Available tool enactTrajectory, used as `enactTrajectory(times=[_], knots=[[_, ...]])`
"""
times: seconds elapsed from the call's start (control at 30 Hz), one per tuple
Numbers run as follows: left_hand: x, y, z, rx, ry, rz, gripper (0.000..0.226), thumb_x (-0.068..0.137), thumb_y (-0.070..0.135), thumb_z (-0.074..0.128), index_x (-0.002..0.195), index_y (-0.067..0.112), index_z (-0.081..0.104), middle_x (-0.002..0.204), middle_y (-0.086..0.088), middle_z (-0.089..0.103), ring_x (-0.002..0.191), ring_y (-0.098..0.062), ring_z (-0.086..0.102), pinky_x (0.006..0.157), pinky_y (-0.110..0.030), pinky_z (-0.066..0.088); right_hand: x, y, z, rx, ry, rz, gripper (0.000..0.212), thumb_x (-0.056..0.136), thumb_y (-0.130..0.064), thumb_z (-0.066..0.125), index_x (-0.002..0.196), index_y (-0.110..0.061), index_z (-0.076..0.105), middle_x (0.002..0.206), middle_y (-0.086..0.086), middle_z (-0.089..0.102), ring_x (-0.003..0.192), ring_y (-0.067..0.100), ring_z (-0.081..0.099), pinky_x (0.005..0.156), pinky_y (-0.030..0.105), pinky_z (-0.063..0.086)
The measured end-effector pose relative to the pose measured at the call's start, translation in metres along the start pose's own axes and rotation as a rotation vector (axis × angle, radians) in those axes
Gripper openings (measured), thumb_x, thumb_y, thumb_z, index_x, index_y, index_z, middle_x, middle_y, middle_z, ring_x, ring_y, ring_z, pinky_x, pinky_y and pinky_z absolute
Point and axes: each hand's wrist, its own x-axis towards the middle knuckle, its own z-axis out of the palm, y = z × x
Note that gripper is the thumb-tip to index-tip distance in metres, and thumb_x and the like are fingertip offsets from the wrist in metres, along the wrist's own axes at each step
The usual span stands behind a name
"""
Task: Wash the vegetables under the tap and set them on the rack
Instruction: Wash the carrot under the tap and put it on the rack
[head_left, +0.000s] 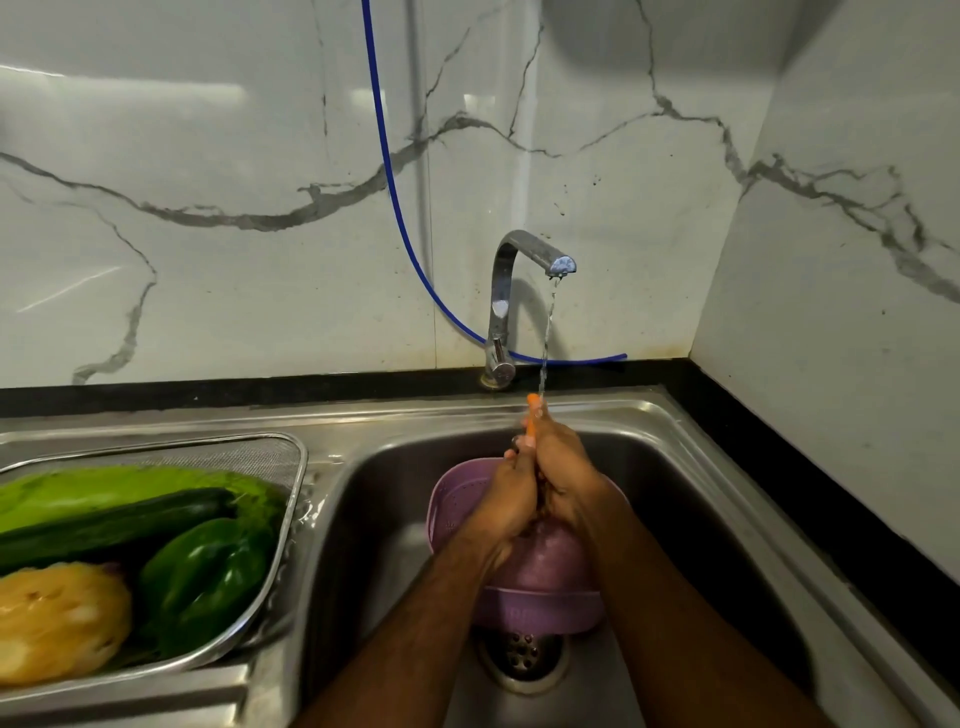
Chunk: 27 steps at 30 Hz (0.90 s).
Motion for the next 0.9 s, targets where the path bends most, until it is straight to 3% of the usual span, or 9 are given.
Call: enactTrajectory(times=[0.07,0.13,0.23,0.33,0.4,0.5,0.57,0.73,0.9], knots=[[-0.002,0.000,0.002,-0.005,-0.027,0.002,0.041,0.109,0.039,0.023,0.105,0.019,0.059,0.052,0.011,0.053,0.040,0.000,0.048,0.036,-0.011,0.036,0.008,0.001,-0.001,0.040,0.042,0.008,0.058,0.104,-0.060,0.041,0.127,-0.013,0.066,0.084,0.003,0.065,0.078,0.018,0.063,0.089,0.041,0.053],[-0.002,0.001,0.000,-0.066,-0.053,-0.001,0.046,0.107,0.048,0.024,0.080,0.025,0.052,0.048,0.011,0.045,0.037,-0.002,0.038,0.035,-0.015,0.028,0.013,0.000,-0.011,0.061,0.045,0.065,0.063,0.100,-0.067,0.043,0.111,-0.011,0.069,0.076,0.008,0.071,0.069,0.022,0.069,0.073,0.038,0.057],[0.004,-0.001,-0.009,-0.313,-0.068,-0.077,0.055,0.103,0.059,0.027,0.064,0.023,0.043,0.049,0.006,0.033,0.038,-0.008,0.027,0.038,-0.019,0.017,0.012,0.002,-0.022,0.077,-0.113,0.099,0.066,0.104,-0.059,0.042,0.126,0.000,0.063,0.073,0.011,0.071,0.053,0.021,0.062,0.051,0.030,0.052],[0.009,-0.005,-0.019,-0.440,-0.038,-0.119,0.055,0.102,0.051,0.031,0.057,0.022,0.039,0.045,0.004,0.029,0.033,-0.011,0.025,0.037,-0.018,0.015,0.013,0.000,-0.018,0.232,-0.184,-0.023,0.040,0.109,-0.027,0.044,0.136,0.000,0.053,0.113,0.018,0.071,0.071,0.022,0.065,0.065,0.039,0.054],[0.010,-0.009,-0.022,-0.409,-0.008,-0.131,0.055,0.100,0.049,0.031,0.054,0.020,0.042,0.044,0.002,0.033,0.034,-0.012,0.030,0.037,-0.017,0.015,0.014,-0.001,-0.011,0.287,-0.172,-0.061,0.023,0.107,-0.015,0.048,0.126,-0.009,0.059,0.106,0.013,0.070,0.084,0.022,0.067,0.077,0.041,0.054],[0.011,-0.016,-0.020,-0.304,-0.023,-0.125,0.062,0.098,0.064,0.037,0.060,0.018,0.052,0.053,-0.001,0.045,0.041,-0.011,0.036,0.035,-0.016,0.018,0.012,0.001,-0.005,0.123,-0.082,-0.065,0.018,0.107,-0.031,0.052,0.107,-0.017,0.063,0.082,0.002,0.063,0.069,0.015,0.061,0.060,0.033,0.047],[0.011,-0.018,-0.016,-0.213,-0.039,-0.090,0.060,0.097,0.066,0.038,0.064,0.018,0.051,0.055,0.000,0.044,0.043,-0.010,0.035,0.035,-0.018,0.020,0.014,-0.001,-0.007,0.119,-0.004,-0.054,0.031,0.106,-0.043,0.050,0.097,-0.015,0.062,0.066,-0.001,0.058,0.060,0.013,0.056,0.062,0.033,0.048],[0.009,-0.019,-0.015,-0.125,0.008,0.016,0.034,0.105,0.041,0.041,0.085,0.016,0.050,0.056,0.002,0.042,0.044,-0.009,0.035,0.037,-0.020,0.026,0.011,-0.009,-0.012,0.272,0.052,-0.007,0.055,0.102,-0.060,0.043,0.075,-0.012,0.053,0.060,0.005,0.048,0.057,0.017,0.050,0.067,0.034,0.050],[0.016,-0.022,-0.018,-0.071,0.174,0.122,0.036,0.103,0.031,0.050,0.086,0.000,0.054,0.049,-0.005,0.048,0.037,-0.011,0.041,0.035,-0.020,0.031,0.011,0.004,-0.001,0.070,0.004,-0.074,0.029,0.111,-0.031,0.043,0.125,-0.012,0.059,0.096,0.008,0.067,0.087,0.022,0.069,0.089,0.046,0.059]])
